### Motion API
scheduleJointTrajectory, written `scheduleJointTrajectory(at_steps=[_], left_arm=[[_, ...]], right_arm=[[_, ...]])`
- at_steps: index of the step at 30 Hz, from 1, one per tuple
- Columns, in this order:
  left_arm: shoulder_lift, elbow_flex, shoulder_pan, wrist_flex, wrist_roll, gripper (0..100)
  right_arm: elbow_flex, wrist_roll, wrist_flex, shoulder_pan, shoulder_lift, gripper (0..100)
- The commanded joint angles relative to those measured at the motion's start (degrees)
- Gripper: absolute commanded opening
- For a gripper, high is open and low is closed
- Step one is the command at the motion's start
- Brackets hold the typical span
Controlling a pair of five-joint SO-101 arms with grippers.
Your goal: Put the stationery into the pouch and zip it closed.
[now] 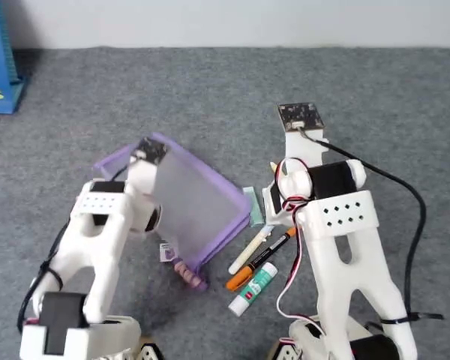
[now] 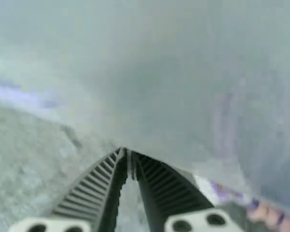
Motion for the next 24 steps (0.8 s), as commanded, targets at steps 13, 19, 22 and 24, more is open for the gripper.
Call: scheduleJointTrajectory(at_steps=[13,19,22,24], left_arm=[[-13.01,-8.31,-15.03,4.13,7.30,2],[-19.52,-7.96,-22.68,7.38,7.03,2],[-19.87,-7.96,-25.41,7.56,7.03,2],[-19.87,-7.69,-26.64,7.56,6.24,2]], right_arm=[[1.76,-0.18,-4.62,-9.01,5.58,29.2],[1.41,-5.71,-4.18,-21.14,16.84,29.2],[1.32,-6.07,-4.35,-26.33,18.77,29.2],[0.53,-5.98,-4.97,-29.23,18.77,29.2]])
